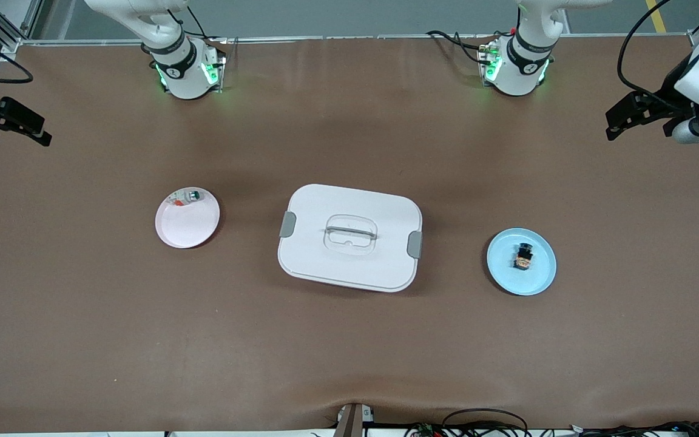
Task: Transfer orange switch to right arm and place
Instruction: 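Move the left gripper down toward the orange switch on the blue plate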
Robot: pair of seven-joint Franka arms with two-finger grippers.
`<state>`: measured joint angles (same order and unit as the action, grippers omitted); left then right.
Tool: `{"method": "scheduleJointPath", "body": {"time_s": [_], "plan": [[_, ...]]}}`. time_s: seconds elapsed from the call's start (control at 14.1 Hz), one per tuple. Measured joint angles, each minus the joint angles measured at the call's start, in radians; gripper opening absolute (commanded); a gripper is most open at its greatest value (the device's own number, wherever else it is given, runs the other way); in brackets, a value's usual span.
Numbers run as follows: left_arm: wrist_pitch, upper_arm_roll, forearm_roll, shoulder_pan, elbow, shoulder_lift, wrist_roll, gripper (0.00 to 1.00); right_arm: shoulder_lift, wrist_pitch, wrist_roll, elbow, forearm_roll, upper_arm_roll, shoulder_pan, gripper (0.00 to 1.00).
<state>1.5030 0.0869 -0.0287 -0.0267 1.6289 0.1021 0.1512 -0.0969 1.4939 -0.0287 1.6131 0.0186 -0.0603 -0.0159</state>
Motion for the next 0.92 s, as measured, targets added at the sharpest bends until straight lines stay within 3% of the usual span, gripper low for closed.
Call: {"method": "scheduleJointPath", "body": {"time_s": [0.43, 0.92], "plan": [[-0.001, 0.000, 0.000, 0.000, -0.015, -0.008, 0.000, 1.00, 0.000, 0.000, 0.000, 0.000, 0.000, 0.000, 0.000, 1.00], [0.014, 0.000, 0.000, 0.001, -0.040, -0.109, 0.086, 1.00, 0.008, 0.001, 0.000, 0.000, -0.001, -0.005, 0.001, 1.00]]}}
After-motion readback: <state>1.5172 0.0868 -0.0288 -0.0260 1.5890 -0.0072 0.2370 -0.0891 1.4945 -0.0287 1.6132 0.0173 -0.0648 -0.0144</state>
